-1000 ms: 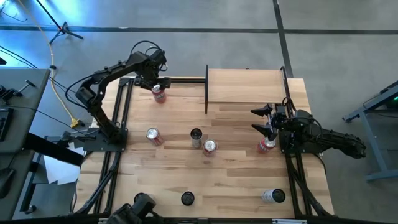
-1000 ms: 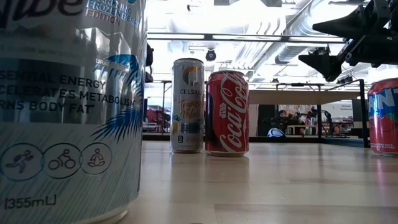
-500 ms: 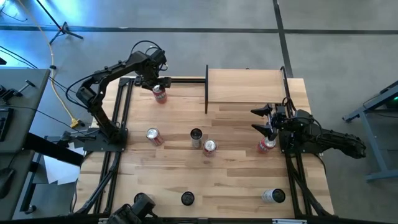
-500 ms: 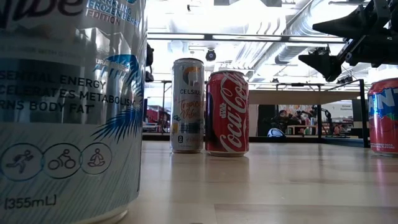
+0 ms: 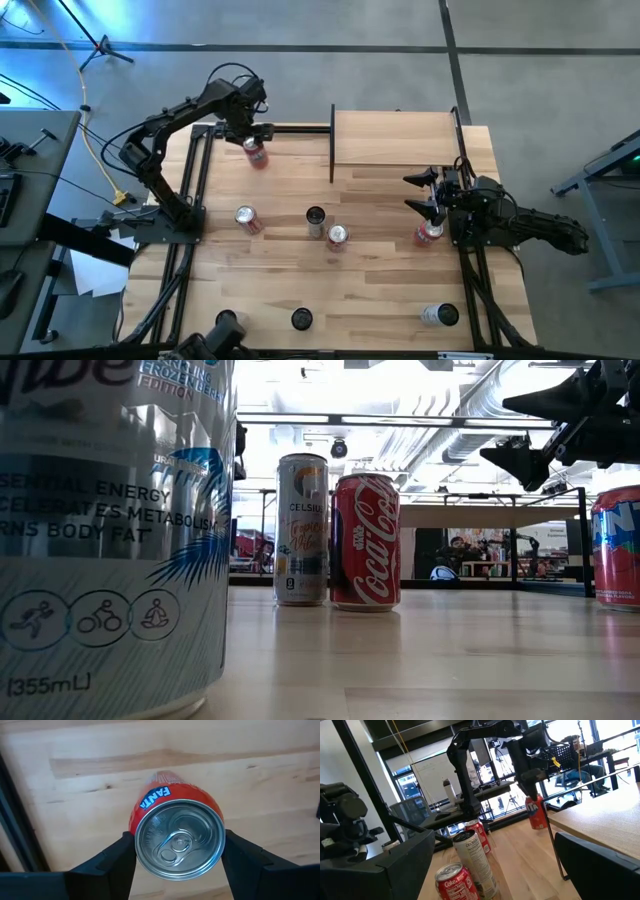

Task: Place canned beverage on shelf
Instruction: Move the left red soda can to the middle of the table

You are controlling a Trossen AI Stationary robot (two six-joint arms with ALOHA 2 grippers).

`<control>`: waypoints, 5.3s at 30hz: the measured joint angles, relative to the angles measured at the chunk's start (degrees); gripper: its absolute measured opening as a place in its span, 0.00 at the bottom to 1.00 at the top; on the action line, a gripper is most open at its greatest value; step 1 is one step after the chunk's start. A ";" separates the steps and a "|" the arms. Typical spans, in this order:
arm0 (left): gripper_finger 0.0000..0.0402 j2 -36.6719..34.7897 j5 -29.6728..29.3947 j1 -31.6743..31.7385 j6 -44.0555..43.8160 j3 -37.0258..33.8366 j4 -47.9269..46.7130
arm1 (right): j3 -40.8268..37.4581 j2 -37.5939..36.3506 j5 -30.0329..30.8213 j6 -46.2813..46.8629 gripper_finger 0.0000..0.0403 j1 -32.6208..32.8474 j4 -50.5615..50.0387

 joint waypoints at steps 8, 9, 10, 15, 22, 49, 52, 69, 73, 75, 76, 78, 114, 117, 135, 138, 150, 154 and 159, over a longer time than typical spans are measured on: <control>0.53 -0.02 -0.36 -1.78 -0.21 0.99 -1.22 | 0.00 0.02 0.00 0.00 0.99 -0.02 0.00; 0.53 -0.03 -0.36 -1.83 -0.41 0.99 -1.25 | 0.00 0.00 0.02 0.00 0.99 0.00 0.00; 0.53 -0.04 -0.34 -1.99 -0.45 0.99 -1.37 | 0.00 0.02 0.00 0.00 0.99 0.00 0.00; 0.53 -0.04 -0.47 -2.99 -1.57 0.99 -1.72 | 0.00 0.00 0.00 0.00 0.99 0.00 0.01; 0.53 -0.07 0.41 -4.47 -2.16 2.71 -3.66 | 0.00 0.00 0.01 0.01 0.99 -0.01 0.01; 0.53 0.88 -5.04 -15.42 -11.01 25.50 -13.71 | 0.00 0.01 0.02 0.01 0.99 -0.01 0.01; 0.53 2.93 -5.22 -16.82 -11.01 29.04 -15.86 | 0.00 0.02 0.01 0.00 0.99 -0.01 0.00; 0.53 11.28 -6.23 -23.44 -3.53 45.81 -19.87 | 0.00 0.01 0.02 0.00 0.99 -0.01 0.00; 0.53 11.28 -6.07 -26.42 -3.88 46.05 -19.88 | 0.00 0.01 0.00 0.01 0.99 0.00 0.01; 0.53 11.28 -6.07 -27.94 -4.01 46.05 -19.88 | 0.00 0.02 0.00 0.00 0.99 0.00 0.00; 0.53 11.28 -6.06 -28.66 -4.04 46.05 -19.84 | 0.00 0.00 0.02 0.02 0.99 -0.02 0.00; 0.53 11.79 -6.23 -30.17 -4.31 46.05 -19.89 | 0.00 0.00 0.02 0.01 0.99 -0.01 0.00; 0.53 30.23 -5.46 -35.58 -8.08 45.99 -15.87 | 0.00 0.02 0.01 0.01 0.99 0.00 -2.29; 0.53 31.59 -5.44 -35.45 -7.83 45.99 -15.32 | 0.00 0.02 0.00 0.01 0.99 -0.02 -2.43; 0.55 32.37 -5.33 -35.34 -6.57 44.44 -12.08 | 0.00 0.02 0.00 0.00 0.99 0.00 -3.50; 0.56 32.37 -4.28 -35.34 -6.59 44.44 -12.06 | 0.00 0.01 0.00 0.01 0.99 -0.01 -3.50; 0.56 30.18 -3.56 -37.99 -9.13 44.77 -15.20 | 0.00 0.02 0.00 0.01 0.99 -0.01 -3.78; 0.57 30.57 -4.05 -38.36 -7.93 44.68 -15.69 | 0.00 0.02 0.00 0.02 0.99 0.00 -4.35; 0.57 31.37 -4.34 -38.38 -7.31 44.66 -14.60 | 0.00 0.01 0.00 0.00 0.99 0.00 -5.12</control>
